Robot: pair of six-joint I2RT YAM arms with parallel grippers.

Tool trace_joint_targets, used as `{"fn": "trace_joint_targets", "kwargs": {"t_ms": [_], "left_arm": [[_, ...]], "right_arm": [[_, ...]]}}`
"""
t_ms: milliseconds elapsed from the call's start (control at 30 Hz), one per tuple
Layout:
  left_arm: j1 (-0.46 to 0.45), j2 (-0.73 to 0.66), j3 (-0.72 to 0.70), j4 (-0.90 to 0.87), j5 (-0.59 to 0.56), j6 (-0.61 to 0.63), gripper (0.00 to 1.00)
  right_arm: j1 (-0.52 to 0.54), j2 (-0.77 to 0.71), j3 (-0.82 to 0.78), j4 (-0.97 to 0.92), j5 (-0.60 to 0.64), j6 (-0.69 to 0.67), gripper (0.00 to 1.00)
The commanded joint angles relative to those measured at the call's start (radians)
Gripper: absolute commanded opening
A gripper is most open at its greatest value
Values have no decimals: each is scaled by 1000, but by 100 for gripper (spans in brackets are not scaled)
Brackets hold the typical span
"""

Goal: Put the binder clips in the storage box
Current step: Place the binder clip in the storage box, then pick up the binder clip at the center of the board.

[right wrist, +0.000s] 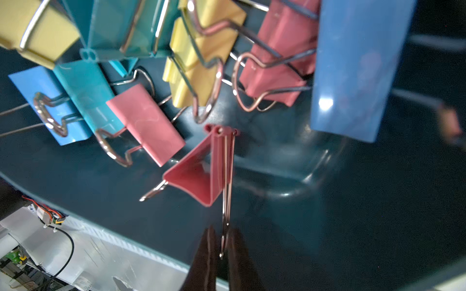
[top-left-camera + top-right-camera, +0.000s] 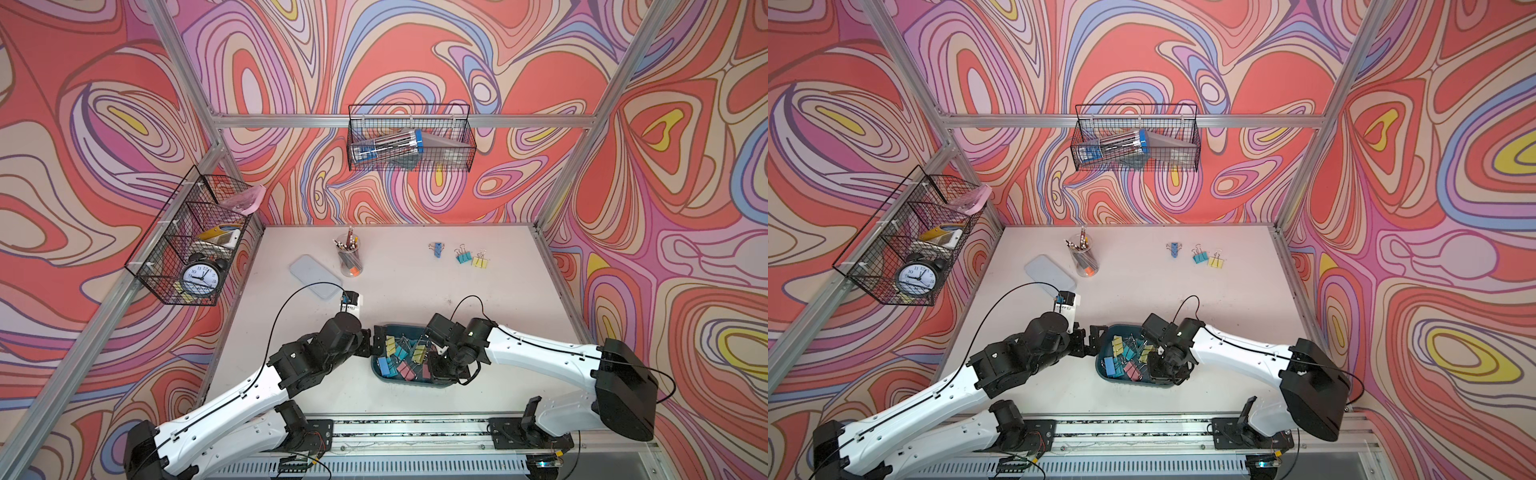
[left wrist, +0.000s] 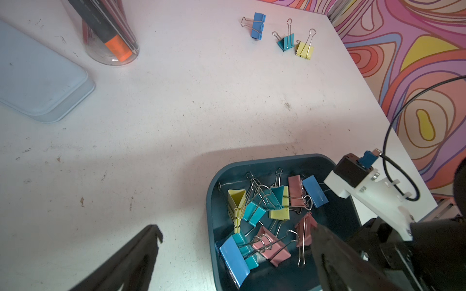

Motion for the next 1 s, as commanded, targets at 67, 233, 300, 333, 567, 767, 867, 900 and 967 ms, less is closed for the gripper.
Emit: {"fn": "trace_joint_targets", "kwargs": {"t_ms": [67,233,300,333,567,767,867,900,967], "left_arm": [[4,-4,-3,11,1,1,99],[4,-13,-2,3,-7,6,99],[4,-15,2,1,-11,11,99],[4,-15,3,1,-11,14,99],[4,-27,15,-28,-19,25,99],[5,-47,3,-19,-5,3,99],[4,-46,6,-19,3,-1,99],[4,-45,7,-19,3,1,99],[5,-44,6,-27,3,4,99]], "right_arm": [[4,-29,118,-31,82,-13,16],[5,8,296,-78,265,-78,17],[3,35,379,-104,392,-103,18],[-3,52,425,-113,458,-121,18],[-131,154,582,38,717,-309,19],[-352,269,605,213,694,-335,19],[-460,367,637,259,619,-324,19],[-493,412,660,262,587,-317,19],[-542,496,710,271,520,-309,20]]}}
